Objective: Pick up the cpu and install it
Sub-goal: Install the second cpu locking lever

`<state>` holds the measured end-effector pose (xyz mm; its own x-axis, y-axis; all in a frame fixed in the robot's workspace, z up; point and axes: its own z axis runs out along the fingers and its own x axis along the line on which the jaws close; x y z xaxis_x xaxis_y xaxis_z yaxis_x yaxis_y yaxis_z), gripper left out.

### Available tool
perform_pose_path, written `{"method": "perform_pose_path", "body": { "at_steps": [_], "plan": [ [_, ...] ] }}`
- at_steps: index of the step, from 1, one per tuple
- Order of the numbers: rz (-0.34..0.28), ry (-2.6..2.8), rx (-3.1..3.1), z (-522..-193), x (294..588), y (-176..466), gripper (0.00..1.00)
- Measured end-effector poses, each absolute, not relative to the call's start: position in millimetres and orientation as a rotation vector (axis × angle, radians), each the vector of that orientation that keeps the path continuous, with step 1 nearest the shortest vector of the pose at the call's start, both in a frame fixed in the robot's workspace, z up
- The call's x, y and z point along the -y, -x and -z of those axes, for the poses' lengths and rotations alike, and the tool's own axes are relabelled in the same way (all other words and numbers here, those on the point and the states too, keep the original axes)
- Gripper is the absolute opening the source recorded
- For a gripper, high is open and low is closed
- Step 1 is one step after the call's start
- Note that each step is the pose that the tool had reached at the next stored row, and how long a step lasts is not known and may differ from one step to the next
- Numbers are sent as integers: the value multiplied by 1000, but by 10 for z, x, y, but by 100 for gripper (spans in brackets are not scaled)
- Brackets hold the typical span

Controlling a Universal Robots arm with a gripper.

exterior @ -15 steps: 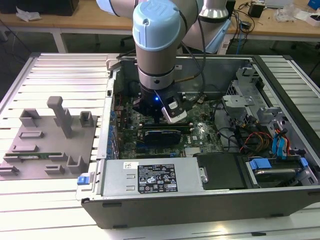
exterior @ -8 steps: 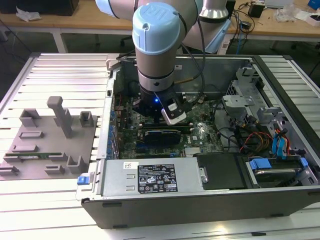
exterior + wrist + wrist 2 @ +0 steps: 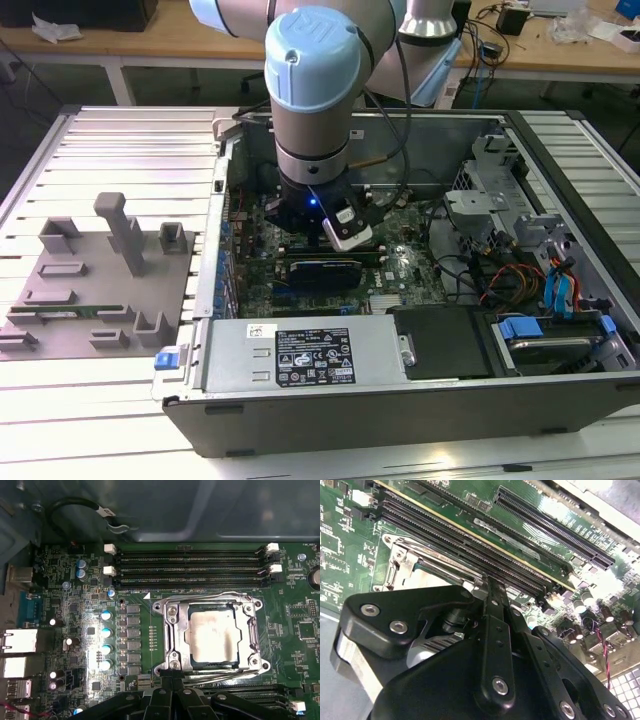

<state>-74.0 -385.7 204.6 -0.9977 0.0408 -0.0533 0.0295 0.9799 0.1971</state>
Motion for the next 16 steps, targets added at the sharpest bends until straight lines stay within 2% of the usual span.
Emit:
{"method": "perform_pose_path", "body": {
  "at_steps": [16],
  "plan": [
    [-313,-55,-3068,-2106,3915,738,11]
  ]
}}
